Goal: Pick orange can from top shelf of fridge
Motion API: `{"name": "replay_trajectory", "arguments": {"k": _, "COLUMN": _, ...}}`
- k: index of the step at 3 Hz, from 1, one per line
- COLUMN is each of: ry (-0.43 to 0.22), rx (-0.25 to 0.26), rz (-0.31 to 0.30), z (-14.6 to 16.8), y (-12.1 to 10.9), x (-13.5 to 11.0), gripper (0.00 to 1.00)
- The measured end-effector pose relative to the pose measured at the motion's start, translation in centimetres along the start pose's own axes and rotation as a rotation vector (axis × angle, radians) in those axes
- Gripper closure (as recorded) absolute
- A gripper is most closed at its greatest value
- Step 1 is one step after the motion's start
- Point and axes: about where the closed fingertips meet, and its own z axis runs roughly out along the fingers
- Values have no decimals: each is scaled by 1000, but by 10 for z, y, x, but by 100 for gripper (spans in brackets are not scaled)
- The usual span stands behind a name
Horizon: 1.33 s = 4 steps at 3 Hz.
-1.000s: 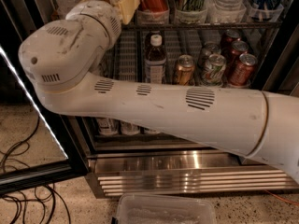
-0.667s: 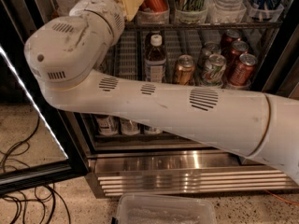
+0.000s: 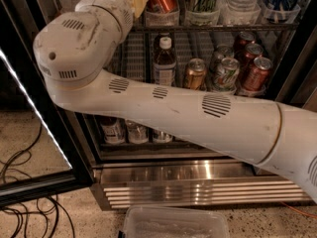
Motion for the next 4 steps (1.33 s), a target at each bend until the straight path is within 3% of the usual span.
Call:
{"name": "replay_trajectory", "arguments": {"k": 3, "ry": 29, "rx": -51, "rz": 88, "z": 9, "y": 15, "x": 9, "gripper": 30}}
{"name": "replay_trajectory", "arguments": {"k": 4, "ry": 30, "rx": -54, "rz": 100, "z": 10, "y": 17, "x": 9, "gripper": 48}}
